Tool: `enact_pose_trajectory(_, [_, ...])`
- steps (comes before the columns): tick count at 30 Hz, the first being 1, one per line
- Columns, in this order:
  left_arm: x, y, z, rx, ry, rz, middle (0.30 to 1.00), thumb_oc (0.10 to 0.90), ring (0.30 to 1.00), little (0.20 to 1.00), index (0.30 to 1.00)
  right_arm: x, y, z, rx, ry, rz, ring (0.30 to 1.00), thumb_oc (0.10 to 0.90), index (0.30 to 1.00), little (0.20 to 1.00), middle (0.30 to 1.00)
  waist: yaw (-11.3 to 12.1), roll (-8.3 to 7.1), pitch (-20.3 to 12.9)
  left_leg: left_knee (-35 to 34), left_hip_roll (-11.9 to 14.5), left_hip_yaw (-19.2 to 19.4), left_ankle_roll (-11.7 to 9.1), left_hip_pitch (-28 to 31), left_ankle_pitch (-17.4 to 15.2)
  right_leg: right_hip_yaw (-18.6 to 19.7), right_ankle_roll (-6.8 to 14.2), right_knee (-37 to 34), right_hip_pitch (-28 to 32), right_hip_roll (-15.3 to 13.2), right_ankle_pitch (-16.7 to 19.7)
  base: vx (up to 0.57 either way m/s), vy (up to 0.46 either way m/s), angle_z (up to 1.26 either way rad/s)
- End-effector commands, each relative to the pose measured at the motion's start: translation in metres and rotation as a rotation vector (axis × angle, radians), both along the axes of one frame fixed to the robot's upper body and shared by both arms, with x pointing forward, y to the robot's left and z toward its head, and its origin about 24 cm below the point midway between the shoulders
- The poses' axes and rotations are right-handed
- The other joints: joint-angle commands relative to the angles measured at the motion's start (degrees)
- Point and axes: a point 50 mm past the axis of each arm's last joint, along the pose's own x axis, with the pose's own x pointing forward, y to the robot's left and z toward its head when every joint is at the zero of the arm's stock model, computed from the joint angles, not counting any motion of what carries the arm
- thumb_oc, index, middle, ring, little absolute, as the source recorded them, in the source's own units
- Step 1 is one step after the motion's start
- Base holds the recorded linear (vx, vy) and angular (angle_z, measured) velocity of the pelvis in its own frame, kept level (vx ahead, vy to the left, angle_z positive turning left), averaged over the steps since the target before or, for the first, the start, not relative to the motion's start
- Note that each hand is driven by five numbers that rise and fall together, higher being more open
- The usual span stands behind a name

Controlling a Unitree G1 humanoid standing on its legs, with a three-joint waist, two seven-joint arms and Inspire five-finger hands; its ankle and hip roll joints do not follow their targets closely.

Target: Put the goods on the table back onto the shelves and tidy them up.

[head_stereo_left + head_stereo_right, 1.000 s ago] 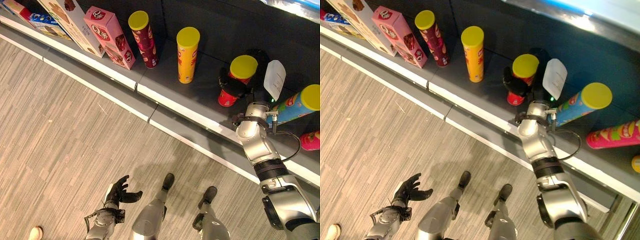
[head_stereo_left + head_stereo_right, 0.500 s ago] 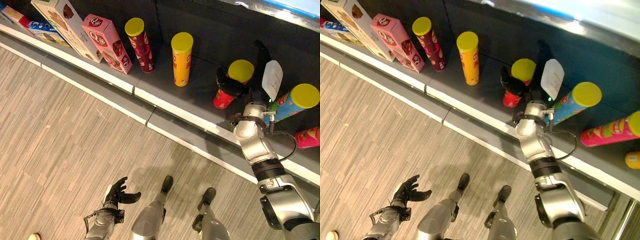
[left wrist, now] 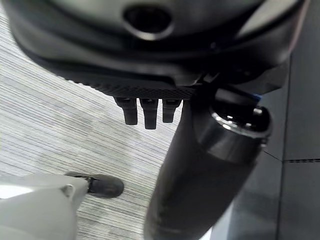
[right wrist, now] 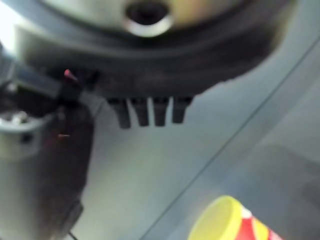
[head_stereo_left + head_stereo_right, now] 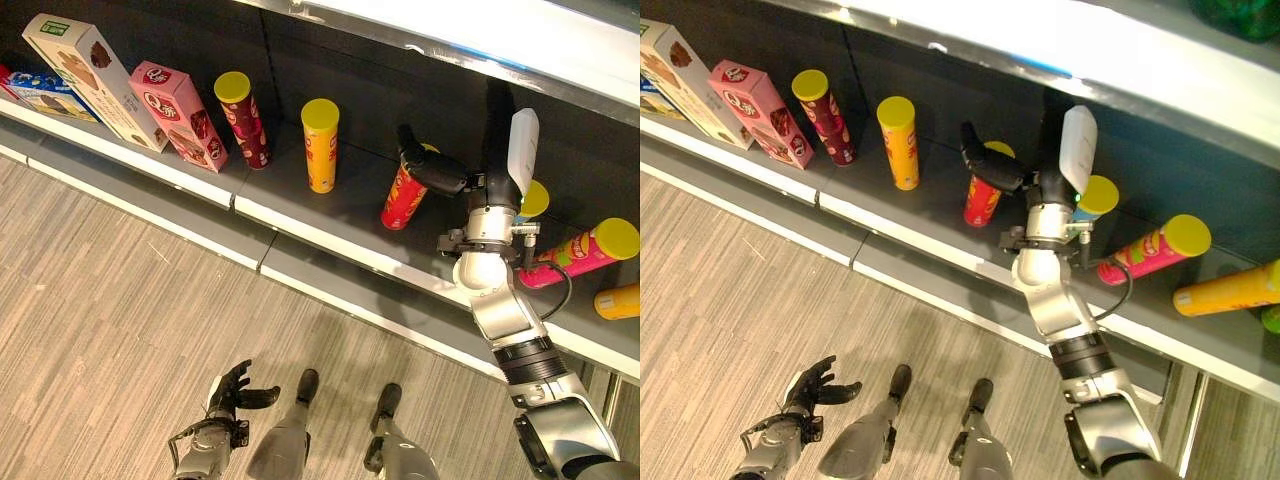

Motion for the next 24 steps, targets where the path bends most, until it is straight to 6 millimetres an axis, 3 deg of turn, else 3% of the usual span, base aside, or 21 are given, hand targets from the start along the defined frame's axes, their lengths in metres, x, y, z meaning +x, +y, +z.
enact_pose_trajectory(1, [-0.012, 0.016, -0.006, 0.085, 0.055, -0.013, 0.900, 0.800, 0.900, 0.900, 0.900, -0.013, 0.015, 0.033, 0.034, -0.155, 0.175, 0.900, 0.800, 0.900, 0.900, 0.900, -0.03, -0.69, -5.27, -0.72, 1.62, 5.55, -0.96, 0.36, -2.70, 0.39, 6.51, 0.81, 4.54, -3.82, -3.99, 0.08, 0.087, -0.01])
enact_pose_trajectory(2, [-0.026, 0.029, -0.012, 0.088, 0.124, 0.028, 0.900, 0.800, 0.900, 0.900, 0.900, -0.033, 0.030, -0.006, 0.201, 0.068, 0.561, 0.900, 0.800, 0.900, 0.900, 0.900, -2.51, -3.80, -7.36, -0.72, 2.25, 9.93, -0.44, 3.04, -4.26, 4.54, 6.77, 0.53, 4.35, -3.11, -3.25, 0.08, 0.087, 0.00])
enact_pose_trajectory(4, [-0.026, 0.029, -0.012, 0.088, 0.124, 0.028, 0.900, 0.800, 0.900, 0.900, 0.900, -0.033, 0.030, -0.006, 0.201, 0.068, 0.561, 0.900, 0.800, 0.900, 0.900, 0.900, -2.50, -3.80, -7.36, -0.72, 2.25, 9.93, -0.44, 3.04, -4.26, 4.55, 6.77, 0.54, 4.35, -3.11, -3.25, 0.05, 0.074, -0.51])
enact_pose_trajectory(5, [-0.037, 0.038, -0.017, 0.087, 0.175, 0.036, 0.900, 0.800, 0.900, 0.900, 0.900, -0.047, 0.026, -0.029, 0.292, 0.210, 0.742, 0.900, 0.800, 0.900, 0.900, 0.900, -4.26, -5.01, -8.44, -0.72, 2.30, 12.44, 0.07, 5.00, -5.52, 7.02, 7.31, 0.67, 4.33, -3.07, -2.66, 0.08, 0.209, -0.96])
enact_pose_trajectory(6, [-0.044, 0.043, -0.018, 0.083, 0.190, 0.038, 0.900, 0.800, 0.900, 0.900, 0.900, -0.056, 0.011, -0.041, 0.329, 0.271, 0.774, 0.900, 0.800, 0.900, 0.900, 0.900, -5.53, -5.43, -9.37, -0.72, 1.83, 14.58, 1.19, 6.61, -6.49, 9.82, 7.97, 1.08, 3.89, -3.43, -1.81, 0.08, 0.209, -0.78])
enact_pose_trajectory(9, [-0.044, 0.043, -0.018, 0.083, 0.190, 0.038, 0.900, 0.800, 0.900, 0.900, 0.900, -0.056, 0.011, -0.041, 0.329, 0.271, 0.774, 0.900, 0.800, 0.900, 0.900, 0.900, -5.50, -5.44, -9.41, -0.72, 1.83, 14.61, 1.19, 6.58, -6.49, 9.85, 7.97, 1.09, 3.84, -3.43, -1.81, 0.02, 0.085, -0.87])
enact_pose_trajectory(10, [-0.047, 0.048, -0.018, 0.096, 0.195, 0.040, 0.900, 0.800, 0.900, 0.900, 0.900, -0.062, 0.003, -0.041, 0.337, 0.279, 0.796, 0.900, 0.800, 0.900, 0.900, 0.900, -7.10, -5.70, -9.55, -0.72, 1.55, 16.68, 1.75, 8.09, -7.28, 12.43, 8.53, 1.82, 3.13, -3.67, -1.05, 0.01, 0.126, -0.69])
enact_pose_trajectory(11, [-0.046, 0.048, -0.018, 0.096, 0.195, 0.039, 0.900, 0.800, 0.900, 0.900, 0.900, -0.063, 0.003, -0.041, 0.337, 0.278, 0.796, 0.900, 0.800, 0.900, 0.900, 0.900, -6.99, -5.74, -9.66, -0.72, 1.52, 16.79, 1.76, 7.94, -7.20, 12.56, 8.53, 1.83, 2.92, -3.69, -0.96, -0.04, 0.246, -0.43])
enact_pose_trajectory(12, [-0.047, 0.052, -0.017, 0.115, 0.190, 0.033, 0.900, 0.800, 0.900, 0.900, 0.900, -0.067, -0.006, -0.038, 0.350, 0.259, 0.791, 0.900, 0.800, 0.900, 0.900, 0.900, -8.47, -6.15, -9.29, -0.72, 1.43, 19.80, 2.22, 8.90, -7.78, 15.15, 9.43, 1.81, 1.20, -3.61, 1.02, -0.17, 0.127, -0.35])
enact_pose_trajectory(13, [-0.047, 0.060, -0.012, 0.134, 0.170, 0.010, 0.900, 0.800, 0.900, 0.900, 0.900, -0.074, -0.024, -0.035, 0.367, 0.255, 0.791, 0.900, 0.800, 0.900, 0.900, 0.900, -7.81, -6.15, -8.66, -0.72, 4.58, 28.57, 1.72, 11.31, -8.23, 4.02, 9.90, 4.89, -0.59, -7.67, 3.37, -0.16, 0.125, -0.70])
enact_pose_trajectory(14, [-0.047, 0.060, -0.012, 0.134, 0.171, 0.009, 0.900, 0.800, 0.900, 0.900, 0.900, -0.074, -0.024, -0.035, 0.367, 0.255, 0.790, 0.900, 0.800, 0.900, 0.900, 0.900, -7.68, -6.07, -8.49, -0.72, 4.66, 28.62, 1.68, 11.54, -8.30, 4.05, 9.89, 4.86, -0.38, -7.58, 3.36, -0.16, -0.033, -2.86])
enact_pose_trajectory(16, [-0.045, 0.063, -0.009, 0.134, 0.158, 0.007, 0.900, 0.800, 0.900, 0.900, 0.900, -0.077, -0.032, -0.031, 0.345, 0.267, 0.791, 0.900, 0.800, 0.900, 0.900, 0.900, -7.01, -5.56, -9.22, -0.72, 6.82, 31.18, 0.82, 12.60, -8.70, -1.64, 9.98, 6.40, 2.09, -10.42, 3.01, -0.02, -0.088, -2.93])
enact_pose_trajectory(18, [-0.047, 0.063, -0.010, 0.129, 0.160, 0.005, 0.900, 0.800, 0.900, 0.900, 0.900, -0.078, -0.034, -0.031, 0.345, 0.271, 0.789, 0.900, 0.800, 0.900, 0.900, 0.900, -6.67, -5.59, -9.57, -0.72, 7.11, 31.76, 0.63, 12.83, -8.87, -2.59, 10.05, 6.15, 2.84, -10.92, 3.50, 0.00, -0.075, -0.97])
enact_pose_trajectory(20, [-0.051, 0.066, -0.009, 0.129, 0.161, 0.007, 0.900, 0.800, 0.900, 0.900, 0.900, -0.079, -0.041, -0.028, 0.350, 0.258, 0.775, 0.900, 0.800, 0.900, 0.900, 0.900, -5.53, -6.20, -11.03, -0.46, 8.22, 34.96, -0.20, 12.96, -8.05, -8.35, 10.62, 6.28, 5.03, -13.36, 5.72, -0.03, -0.208, -1.43])
enact_pose_trajectory(24, [-0.058, 0.069, -0.009, 0.117, 0.170, 0.029, 0.900, 0.800, 0.900, 0.900, 0.900, -0.083, -0.062, -0.023, 0.342, 0.239, 0.680, 0.900, 0.800, 0.900, 0.900, 0.900, -5.12, -7.56, -13.09, -0.15, 9.91, 38.00, -1.72, 13.53, -7.06, -11.46, 10.62, 2.92, 7.41, -11.71, 4.18, 0.03, -0.272, -1.02])
